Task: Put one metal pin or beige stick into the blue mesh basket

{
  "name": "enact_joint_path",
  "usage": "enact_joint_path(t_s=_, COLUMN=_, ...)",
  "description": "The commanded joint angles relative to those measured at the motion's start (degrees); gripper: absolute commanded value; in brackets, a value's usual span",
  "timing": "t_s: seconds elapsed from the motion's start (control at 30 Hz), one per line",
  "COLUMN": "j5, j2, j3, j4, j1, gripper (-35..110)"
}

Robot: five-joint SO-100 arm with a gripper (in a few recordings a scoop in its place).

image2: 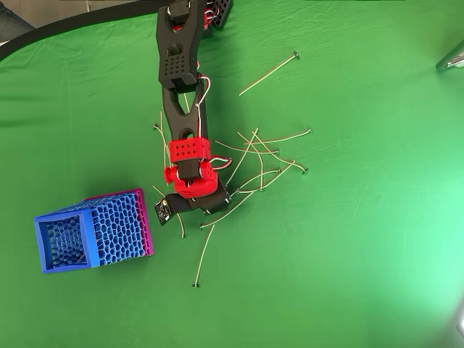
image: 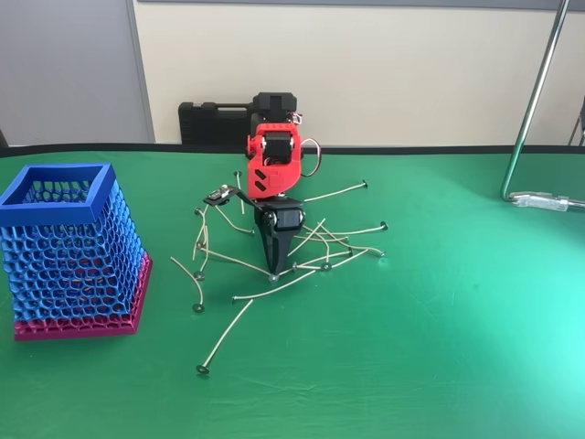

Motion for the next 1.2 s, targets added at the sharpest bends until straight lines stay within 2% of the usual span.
enact_joint_path(t_s=0.0, j5=-0.44, j2=0.26, j3=-2.90, j4=0.09, j1=0.26, gripper=7)
enact_joint_path(t_s=0.17, j5=-0.70, j2=0.09, j3=-3.25, j4=0.09, j1=0.44, gripper=1)
enact_joint_path(t_s=0.43, j5=0.62, j2=3.16, j3=-1.14, j4=0.09, j1=0.35, gripper=1)
enact_joint_path(t_s=0.97, j5=5.54, j2=37.35, j3=22.50, j4=0.44, j1=1.14, gripper=1)
enact_joint_path(t_s=1.17, j5=5.71, j2=47.46, j3=22.32, j4=5.62, j1=3.78, gripper=1)
